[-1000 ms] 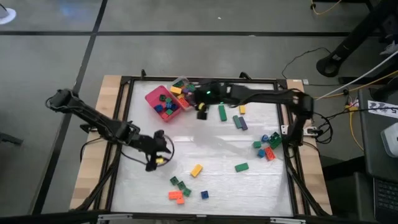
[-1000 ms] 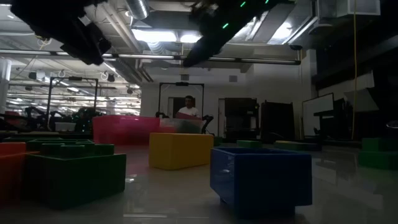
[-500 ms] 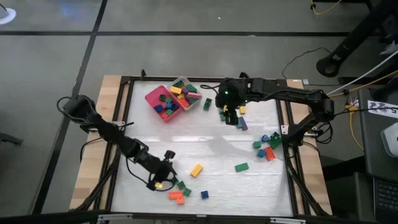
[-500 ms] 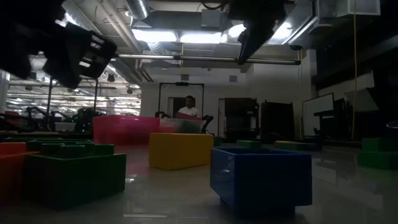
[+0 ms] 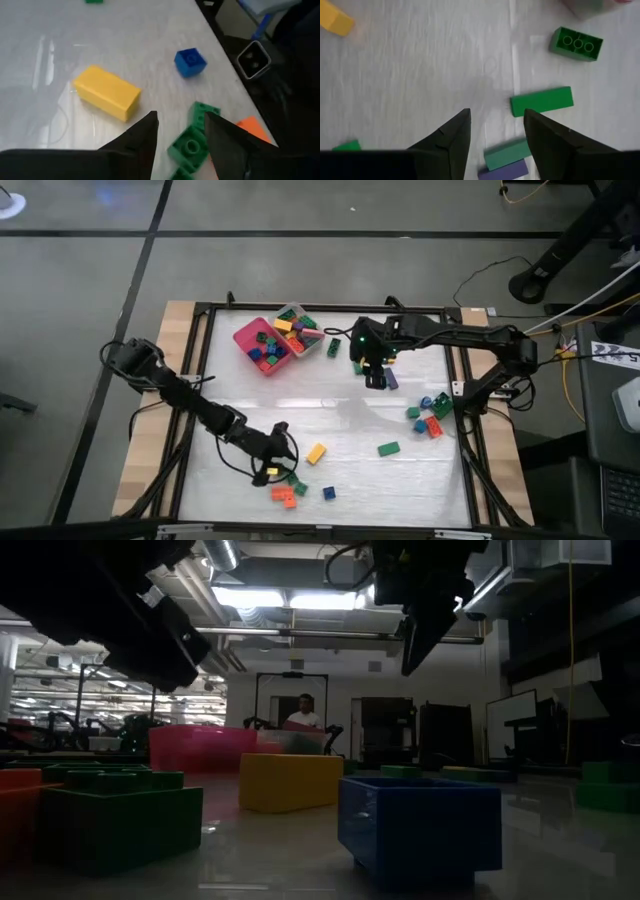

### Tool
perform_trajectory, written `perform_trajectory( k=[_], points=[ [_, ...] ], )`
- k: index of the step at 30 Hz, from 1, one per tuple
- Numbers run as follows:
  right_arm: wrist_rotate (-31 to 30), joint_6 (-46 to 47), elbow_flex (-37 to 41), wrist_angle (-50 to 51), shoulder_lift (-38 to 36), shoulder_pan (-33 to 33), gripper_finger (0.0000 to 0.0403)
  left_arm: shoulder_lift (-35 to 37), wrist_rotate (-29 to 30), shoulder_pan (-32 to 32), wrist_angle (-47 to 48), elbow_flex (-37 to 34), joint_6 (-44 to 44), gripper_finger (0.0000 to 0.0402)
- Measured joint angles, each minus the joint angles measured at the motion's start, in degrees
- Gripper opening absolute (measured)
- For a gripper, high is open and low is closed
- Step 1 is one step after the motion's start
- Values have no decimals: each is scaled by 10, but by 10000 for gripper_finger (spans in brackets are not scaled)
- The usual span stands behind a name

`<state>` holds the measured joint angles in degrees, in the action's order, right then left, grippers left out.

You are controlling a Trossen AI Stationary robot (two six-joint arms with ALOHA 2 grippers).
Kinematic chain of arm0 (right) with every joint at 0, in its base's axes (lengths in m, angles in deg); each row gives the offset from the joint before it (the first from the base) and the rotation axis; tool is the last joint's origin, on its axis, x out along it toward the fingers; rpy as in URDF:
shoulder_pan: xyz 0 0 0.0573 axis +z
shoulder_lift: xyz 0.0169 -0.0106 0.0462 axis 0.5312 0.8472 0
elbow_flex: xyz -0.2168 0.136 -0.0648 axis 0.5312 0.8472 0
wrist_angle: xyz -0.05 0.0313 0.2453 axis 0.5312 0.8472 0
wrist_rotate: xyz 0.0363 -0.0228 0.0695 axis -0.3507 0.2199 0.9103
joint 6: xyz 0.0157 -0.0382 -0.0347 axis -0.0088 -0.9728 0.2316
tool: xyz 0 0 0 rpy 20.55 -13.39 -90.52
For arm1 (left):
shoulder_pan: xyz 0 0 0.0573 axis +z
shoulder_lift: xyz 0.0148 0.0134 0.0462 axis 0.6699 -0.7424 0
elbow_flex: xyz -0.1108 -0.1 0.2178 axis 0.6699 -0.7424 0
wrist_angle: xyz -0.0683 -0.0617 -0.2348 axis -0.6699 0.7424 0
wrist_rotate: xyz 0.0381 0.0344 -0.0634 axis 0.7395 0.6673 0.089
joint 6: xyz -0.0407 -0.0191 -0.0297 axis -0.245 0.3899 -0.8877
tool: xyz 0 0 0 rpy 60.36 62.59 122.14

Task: Sort blocks by size
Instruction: Put the small green game piece into the pink bin

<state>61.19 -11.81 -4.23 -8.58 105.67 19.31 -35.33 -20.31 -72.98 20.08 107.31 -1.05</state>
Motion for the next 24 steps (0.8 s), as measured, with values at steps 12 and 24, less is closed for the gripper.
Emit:
perform_trajectory(
  k=[12, 24],
  points=[
    [4, 1, 1, -1, 0, 0, 182, -7, 25, 7, -4, 15, 79, 192],
    [4, 1, 1, 19, 0, 0, 182, -10, -38, 4, 34, 19, 98, 229]
  ],
)
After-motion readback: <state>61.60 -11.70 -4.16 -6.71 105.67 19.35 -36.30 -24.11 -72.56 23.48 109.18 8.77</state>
